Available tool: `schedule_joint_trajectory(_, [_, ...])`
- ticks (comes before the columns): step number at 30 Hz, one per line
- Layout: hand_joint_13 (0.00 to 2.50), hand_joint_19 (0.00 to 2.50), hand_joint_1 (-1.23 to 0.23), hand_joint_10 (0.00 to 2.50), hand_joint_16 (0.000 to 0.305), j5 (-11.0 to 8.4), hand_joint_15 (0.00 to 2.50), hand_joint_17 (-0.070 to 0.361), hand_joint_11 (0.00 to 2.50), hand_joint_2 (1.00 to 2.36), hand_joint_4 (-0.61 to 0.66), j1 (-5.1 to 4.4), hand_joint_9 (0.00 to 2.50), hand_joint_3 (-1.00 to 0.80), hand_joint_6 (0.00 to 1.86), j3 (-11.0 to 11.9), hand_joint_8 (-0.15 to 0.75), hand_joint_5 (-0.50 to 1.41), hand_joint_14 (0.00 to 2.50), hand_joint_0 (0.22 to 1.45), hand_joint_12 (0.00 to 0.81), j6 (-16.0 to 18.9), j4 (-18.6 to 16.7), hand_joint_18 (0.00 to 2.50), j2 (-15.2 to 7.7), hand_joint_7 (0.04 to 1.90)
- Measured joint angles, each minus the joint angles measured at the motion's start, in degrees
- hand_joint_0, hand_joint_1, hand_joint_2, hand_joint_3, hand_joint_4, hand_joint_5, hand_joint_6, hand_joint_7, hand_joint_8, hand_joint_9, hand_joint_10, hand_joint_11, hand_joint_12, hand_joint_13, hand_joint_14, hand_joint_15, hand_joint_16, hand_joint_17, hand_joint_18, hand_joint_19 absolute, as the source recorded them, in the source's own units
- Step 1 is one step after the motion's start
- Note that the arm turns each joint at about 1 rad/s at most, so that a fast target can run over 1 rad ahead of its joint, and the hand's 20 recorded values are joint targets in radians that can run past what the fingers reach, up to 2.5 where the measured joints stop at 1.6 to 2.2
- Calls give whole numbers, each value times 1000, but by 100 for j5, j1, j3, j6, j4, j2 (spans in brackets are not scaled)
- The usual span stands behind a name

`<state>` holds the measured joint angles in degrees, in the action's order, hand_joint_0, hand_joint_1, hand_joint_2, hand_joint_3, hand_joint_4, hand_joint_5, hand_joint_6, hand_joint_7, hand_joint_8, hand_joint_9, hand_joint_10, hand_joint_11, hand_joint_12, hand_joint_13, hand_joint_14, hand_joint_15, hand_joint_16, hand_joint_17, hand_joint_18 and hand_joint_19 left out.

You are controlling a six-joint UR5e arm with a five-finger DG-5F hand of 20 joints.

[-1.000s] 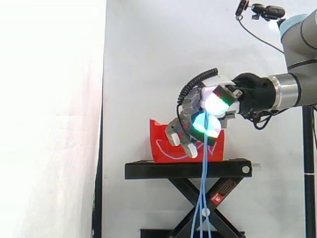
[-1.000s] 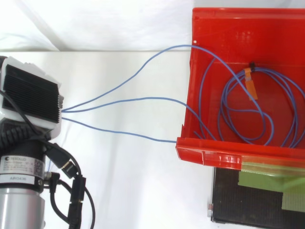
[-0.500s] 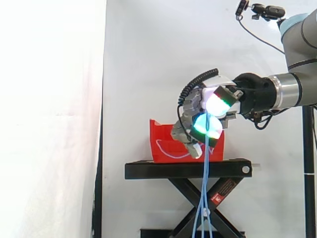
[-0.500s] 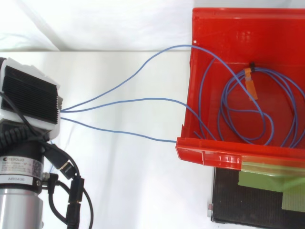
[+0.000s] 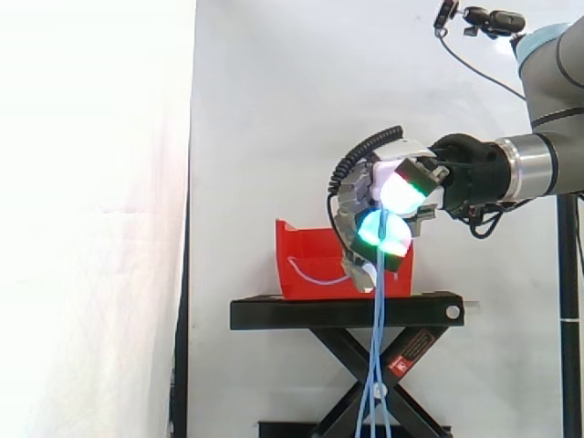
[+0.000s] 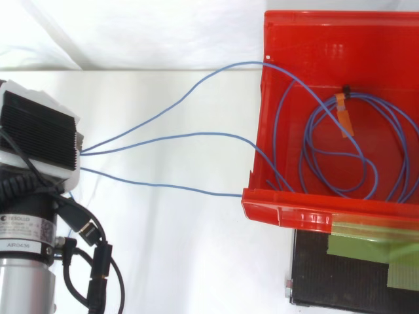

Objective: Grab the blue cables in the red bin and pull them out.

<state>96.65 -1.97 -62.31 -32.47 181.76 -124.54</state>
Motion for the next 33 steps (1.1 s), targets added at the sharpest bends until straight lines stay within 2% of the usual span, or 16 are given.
schedule_joint_trajectory(2, [971, 677, -807, 1, 56, -19, 753, 126, 1514, 1000, 118, -3, 805, -1000, 618, 0, 383, 906, 22, 911, 404, 0, 0, 851, 0, 534])
schedule_joint_trajectory(11, [977, 675, -810, 6, 56, -41, 737, 127, 1458, 1000, 129, -7, 829, -1000, 606, 0, 379, 916, 22, 913, 411, 3, 18, 862, 9, 543])
schedule_joint_trajectory(14, [992, 671, -810, 4, 56, -41, 757, 126, 1519, 1000, 136, -15, 873, -1000, 607, 0, 379, 919, 22, 914, 406, 1, 24, 888, 22, 545])
schedule_joint_trajectory(18, [1130, 748, -809, 0, 52, -41, 990, 118, 1567, 1000, 136, -17, 899, -1000, 606, 0, 374, 919, 21, 917, 398, 0, 26, 933, 24, 551])
schedule_joint_trajectory(21, [1169, 766, -809, 329, 51, -41, 1123, 115, 1491, 1000, 135, -20, 888, -1000, 605, 0, 370, 919, 18, 918, 400, 0, 26, 933, 28, 554])
schedule_joint_trajectory(28, [1292, 856, -815, 478, 49, -41, 1427, 111, 1426, 1000, 136, -34, 899, -1000, 600, 0, 368, 924, 32, 922, 390, 0, 26, 979, 27, 556])
schedule_joint_trajectory(29, [1284, 863, -814, 482, 49, -42, 1399, 111, 1428, 1000, 137, -34, 899, -1000, 599, 0, 368, 924, 118, 923, 390, 0, 26, 983, 27, 556])
schedule_joint_trajectory(30, [1245, 903, -816, 485, 48, -44, 1299, 108, 1421, 1000, 136, -36, 902, -1000, 593, 0, 368, 926, 386, 923, 384, 0, 27, 992, 27, 560])
schedule_joint_trajectory(32, [1218, 952, -818, 475, 48, -44, 1199, 107, 1416, 1000, 135, -38, 923, -1000, 590, 0, 363, 927, 663, 924, 384, 0, 26, 1031, 27, 563])
schedule_joint_trajectory(33, [1185, 999, -819, 475, 48, -45, 1085, 107, 1435, 1000, 135, -39, 928, -1000, 588, 0, 358, 928, 960, 925, 379, 0, 26, 1053, 27, 565])
